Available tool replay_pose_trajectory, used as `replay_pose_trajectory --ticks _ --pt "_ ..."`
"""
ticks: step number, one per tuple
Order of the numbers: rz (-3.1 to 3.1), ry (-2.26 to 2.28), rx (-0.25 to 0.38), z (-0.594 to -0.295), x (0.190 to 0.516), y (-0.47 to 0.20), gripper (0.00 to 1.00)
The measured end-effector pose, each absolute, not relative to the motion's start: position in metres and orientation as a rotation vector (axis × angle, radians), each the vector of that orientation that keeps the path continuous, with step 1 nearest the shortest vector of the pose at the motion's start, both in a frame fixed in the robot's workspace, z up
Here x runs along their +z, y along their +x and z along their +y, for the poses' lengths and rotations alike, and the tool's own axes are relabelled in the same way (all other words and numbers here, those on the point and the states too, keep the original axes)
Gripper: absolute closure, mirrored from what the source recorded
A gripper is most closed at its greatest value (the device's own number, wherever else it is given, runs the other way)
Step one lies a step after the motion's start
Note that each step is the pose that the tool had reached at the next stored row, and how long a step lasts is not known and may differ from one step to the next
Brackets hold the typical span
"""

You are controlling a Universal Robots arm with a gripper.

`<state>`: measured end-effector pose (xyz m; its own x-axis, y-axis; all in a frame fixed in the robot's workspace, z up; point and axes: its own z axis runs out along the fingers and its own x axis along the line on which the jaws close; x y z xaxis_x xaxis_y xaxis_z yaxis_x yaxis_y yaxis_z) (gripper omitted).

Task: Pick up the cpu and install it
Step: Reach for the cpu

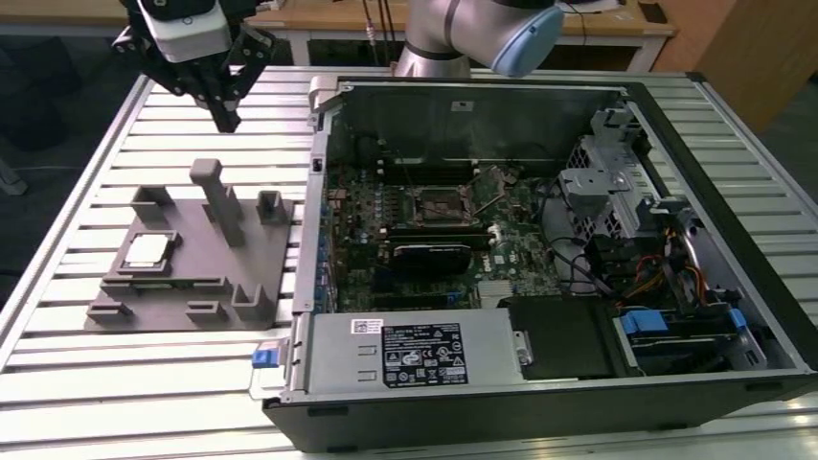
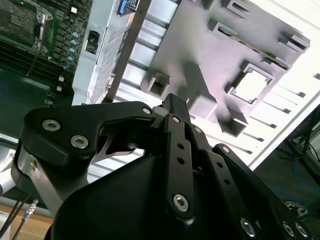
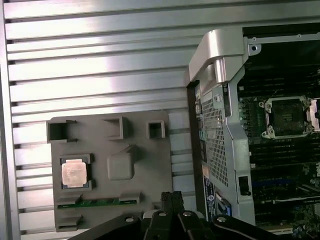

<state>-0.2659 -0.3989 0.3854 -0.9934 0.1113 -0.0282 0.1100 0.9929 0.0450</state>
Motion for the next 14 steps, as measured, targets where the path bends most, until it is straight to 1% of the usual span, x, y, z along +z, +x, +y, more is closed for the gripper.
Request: replay_pose_trajectory --ticks 14 --pt "3.105 0.185 0.067 -0.399 0.383 -0.289 0.89"
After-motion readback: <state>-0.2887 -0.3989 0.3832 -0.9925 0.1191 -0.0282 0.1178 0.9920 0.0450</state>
